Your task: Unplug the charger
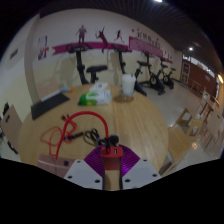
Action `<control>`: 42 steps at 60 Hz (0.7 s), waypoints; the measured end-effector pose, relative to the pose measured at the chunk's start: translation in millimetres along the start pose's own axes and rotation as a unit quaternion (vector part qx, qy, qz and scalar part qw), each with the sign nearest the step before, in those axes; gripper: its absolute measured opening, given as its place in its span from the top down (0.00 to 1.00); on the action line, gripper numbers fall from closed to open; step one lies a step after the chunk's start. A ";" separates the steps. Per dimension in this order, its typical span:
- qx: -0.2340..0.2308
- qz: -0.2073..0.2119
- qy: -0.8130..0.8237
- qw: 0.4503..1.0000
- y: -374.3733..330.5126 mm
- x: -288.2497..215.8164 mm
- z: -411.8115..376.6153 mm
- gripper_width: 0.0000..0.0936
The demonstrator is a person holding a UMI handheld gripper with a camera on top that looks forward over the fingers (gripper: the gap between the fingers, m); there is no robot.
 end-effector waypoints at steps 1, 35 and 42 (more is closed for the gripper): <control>0.001 -0.010 -0.003 1.000 5.5 8.3 6.0 0.81; -0.041 -0.070 0.008 0.997 -118.5 28.0 22.7 0.08; -0.056 -0.063 0.001 0.996 -198.5 33.8 22.8 0.08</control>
Point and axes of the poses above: the point between the fingertips, and its own axes, seen from behind it with the camera up: z to the right, x down, y forward, the way the camera looks, the point moved 5 cm from there along -y, backward, against the way the camera looks, and after that the axes turned 8 degrees about -z, right-handed, at the moved point
